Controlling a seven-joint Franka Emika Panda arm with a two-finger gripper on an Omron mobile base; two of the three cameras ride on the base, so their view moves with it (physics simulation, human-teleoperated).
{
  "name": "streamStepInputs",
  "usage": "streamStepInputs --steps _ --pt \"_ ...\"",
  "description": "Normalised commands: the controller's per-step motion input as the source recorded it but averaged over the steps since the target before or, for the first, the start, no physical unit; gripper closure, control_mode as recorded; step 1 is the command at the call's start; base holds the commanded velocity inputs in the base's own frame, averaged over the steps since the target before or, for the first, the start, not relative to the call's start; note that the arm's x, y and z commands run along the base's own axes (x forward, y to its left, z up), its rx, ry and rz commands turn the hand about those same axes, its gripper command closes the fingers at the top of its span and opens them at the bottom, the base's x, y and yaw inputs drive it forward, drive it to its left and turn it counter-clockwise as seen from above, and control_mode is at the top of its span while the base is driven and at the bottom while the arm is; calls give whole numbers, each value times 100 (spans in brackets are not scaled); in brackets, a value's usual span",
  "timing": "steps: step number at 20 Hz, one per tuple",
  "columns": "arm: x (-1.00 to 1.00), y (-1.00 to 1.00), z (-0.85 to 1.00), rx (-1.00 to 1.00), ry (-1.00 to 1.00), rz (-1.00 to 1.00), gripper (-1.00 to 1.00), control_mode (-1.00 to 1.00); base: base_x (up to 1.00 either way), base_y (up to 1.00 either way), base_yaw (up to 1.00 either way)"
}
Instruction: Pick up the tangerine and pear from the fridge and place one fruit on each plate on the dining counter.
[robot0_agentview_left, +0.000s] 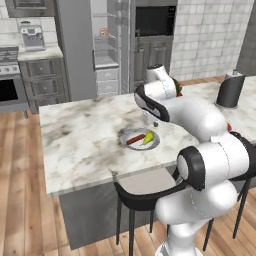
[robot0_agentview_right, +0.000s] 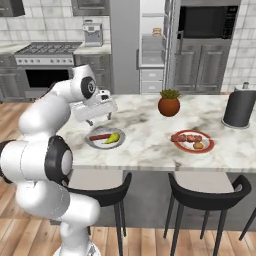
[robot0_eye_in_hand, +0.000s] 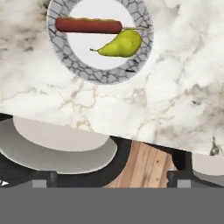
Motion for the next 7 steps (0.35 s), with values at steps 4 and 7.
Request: streamStepInputs --steps 4,7 --pt "-88 -12 41 25 1 -64 -100 -100 0 0 0" --pt "-100 11 12 17 -19 -49 -100 -100 0 0 0"
